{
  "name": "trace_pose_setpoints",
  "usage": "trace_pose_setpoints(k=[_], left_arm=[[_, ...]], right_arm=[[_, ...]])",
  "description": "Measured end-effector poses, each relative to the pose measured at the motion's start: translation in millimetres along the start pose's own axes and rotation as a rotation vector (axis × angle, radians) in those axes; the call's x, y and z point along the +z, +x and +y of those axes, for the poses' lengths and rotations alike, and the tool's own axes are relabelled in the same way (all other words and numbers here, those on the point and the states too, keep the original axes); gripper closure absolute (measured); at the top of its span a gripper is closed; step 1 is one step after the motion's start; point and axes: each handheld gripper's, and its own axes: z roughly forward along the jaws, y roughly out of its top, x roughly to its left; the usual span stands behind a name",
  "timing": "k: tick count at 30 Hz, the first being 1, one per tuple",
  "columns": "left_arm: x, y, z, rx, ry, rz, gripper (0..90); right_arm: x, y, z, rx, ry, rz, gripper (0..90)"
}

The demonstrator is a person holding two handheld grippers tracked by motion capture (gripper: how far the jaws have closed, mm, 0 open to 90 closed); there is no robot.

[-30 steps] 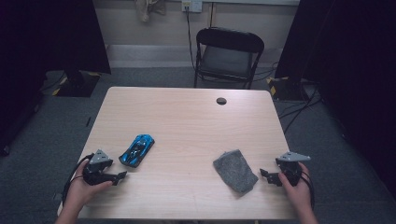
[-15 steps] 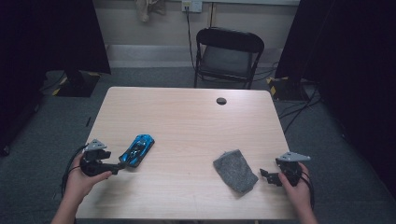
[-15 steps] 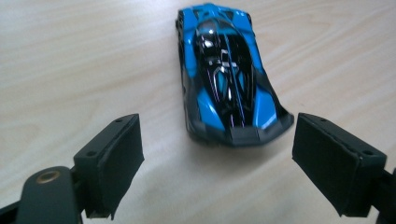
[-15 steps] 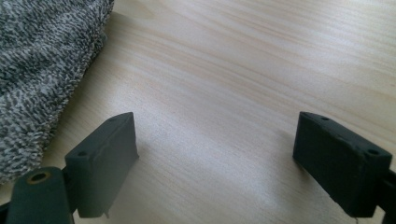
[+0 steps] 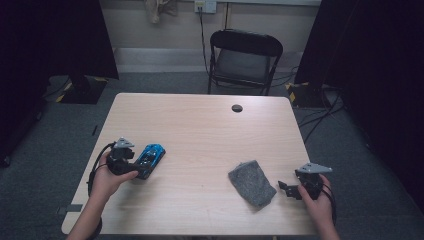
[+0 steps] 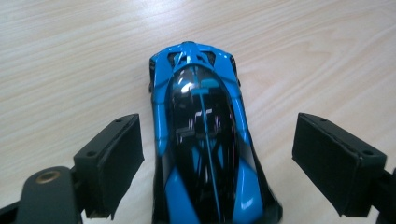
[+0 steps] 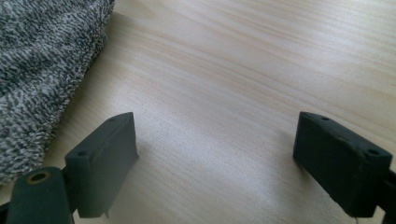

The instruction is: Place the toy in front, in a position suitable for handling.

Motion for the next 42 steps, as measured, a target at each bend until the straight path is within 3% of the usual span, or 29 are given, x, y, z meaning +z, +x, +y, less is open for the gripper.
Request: trace_pose_setpoints(k=[6,8,12,21,33,42], left_arm=[[19.2,-1.9,7.9,-0.010,0.019,0.022,15.9],[23.7,-1.9,9.5,0.006,0.034,0.033,15.9],[32.6,-0.8,9.3,-0.018,0.051,0.060,16.1],[40.1,1.1,9.0,-0.037,0.070,0.071,16.3],[54.0,0.3,6.9,-0.028,0.111,0.110,17.0],[56.2,-1.0,6.1,-0.014,0.101,0.122,15.2]], right_arm=[[0.1,0.2,0.1,0.002,0.001,-0.001,12.7],[0.2,0.4,0.1,0.002,0.000,-0.002,12.6],[0.2,0.5,0.1,0.003,0.000,-0.003,12.6],[0.9,0.9,0.7,0.003,0.002,-0.001,12.0],[0.9,1.1,0.9,0.005,0.004,0.000,12.0],[1.0,1.1,0.9,0.004,0.003,0.000,12.0]])
